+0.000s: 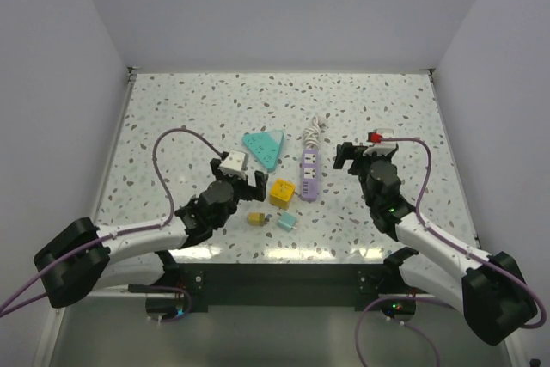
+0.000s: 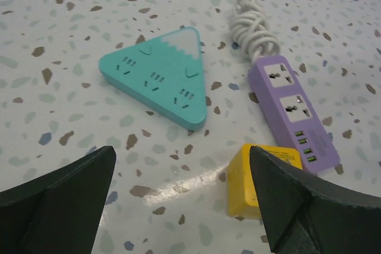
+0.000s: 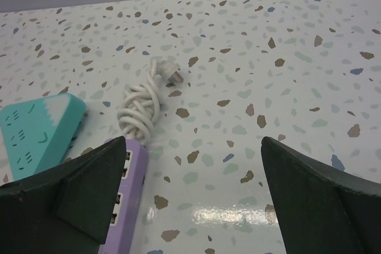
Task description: Insert the plug
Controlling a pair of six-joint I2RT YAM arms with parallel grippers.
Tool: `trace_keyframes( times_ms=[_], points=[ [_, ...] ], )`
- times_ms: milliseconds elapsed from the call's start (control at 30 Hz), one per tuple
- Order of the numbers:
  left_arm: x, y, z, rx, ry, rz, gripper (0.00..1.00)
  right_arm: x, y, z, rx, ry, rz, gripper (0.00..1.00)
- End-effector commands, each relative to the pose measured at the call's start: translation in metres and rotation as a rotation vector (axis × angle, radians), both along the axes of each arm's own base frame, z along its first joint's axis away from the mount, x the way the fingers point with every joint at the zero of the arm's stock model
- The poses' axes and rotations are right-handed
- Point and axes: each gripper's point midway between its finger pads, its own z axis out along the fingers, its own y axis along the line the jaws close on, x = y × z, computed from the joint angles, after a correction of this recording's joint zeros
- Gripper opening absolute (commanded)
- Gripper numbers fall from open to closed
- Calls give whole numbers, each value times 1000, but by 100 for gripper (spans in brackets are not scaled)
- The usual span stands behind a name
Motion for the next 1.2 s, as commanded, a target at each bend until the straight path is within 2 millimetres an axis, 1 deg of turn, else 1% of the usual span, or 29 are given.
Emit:
trace_keyframes(
  times_ms=[0, 67, 100, 133, 200, 300, 467, 567, 600, 667, 700, 733, 800, 867, 900, 967, 1000, 1067, 1100, 1133, 1167],
  points=[
    [-17, -45, 13, -76, -32, -118, 100, 0, -1, 13, 38, -29, -14, 99],
    [-19, -56, 11, -73, -22, -128, 100, 0, 0, 12, 40, -25, -7, 99],
    [-23, -63, 0, -51, 0, -146, 100, -1, 1, 12, 41, -25, -4, 99],
    [-23, -69, 0, -58, 4, -156, 100, -1, 1, 12, 42, -24, -4, 99],
    [-29, -81, -10, -48, 24, -187, 100, -2, -1, 10, 43, -22, -9, 99],
    [-33, -91, -18, -40, 44, -218, 100, -2, -1, 11, 47, -24, -11, 99],
    [-41, -107, -21, -56, 56, -300, 100, -1, 0, 10, 46, -22, -10, 99],
    [-39, -114, -27, -48, 66, -310, 100, 1, 1, 7, 36, -7, -8, 99],
    [-38, -114, -35, -26, 81, -308, 100, 1, 1, 6, 35, -4, -7, 99],
    [-36, -118, -38, -16, 88, -306, 100, 1, 2, 6, 33, -1, -2, 99],
    [-36, -119, -47, 4, 103, -305, 100, 1, 3, 6, 35, -2, -1, 99],
    [-34, -121, -46, 6, 103, -302, 100, 1, 3, 6, 34, 1, 2, 99],
    [-31, -121, -54, 31, 116, -289, 100, 1, 4, 6, 36, -2, 7, 99],
    [-28, -124, -54, 38, 116, -283, 100, 1, 5, 7, 35, -1, 12, 99],
    [-27, -124, -57, 51, 119, -279, 98, 1, 4, 6, 35, -1, 10, 99],
    [-22, -124, -56, 65, 117, -258, 91, 1, 5, 7, 36, -3, 13, 99],
    [-23, -123, -62, 89, 130, -254, 79, 1, 5, 6, 35, 0, 15, 99],
    [-18, -124, -61, 107, 130, -234, 66, 2, 6, 6, 31, 0, 18, 99],
    [-17, -122, -68, 134, 143, -230, 50, 1, 6, 6, 30, -1, 20, 99],
    [-14, -123, -66, 138, 140, -217, 43, 2, 7, 6, 25, 0, 22, 99],
    [-14, -121, -72, 159, 151, -210, 36, 2, 7, 6, 25, 0, 22, 99]
  ],
)
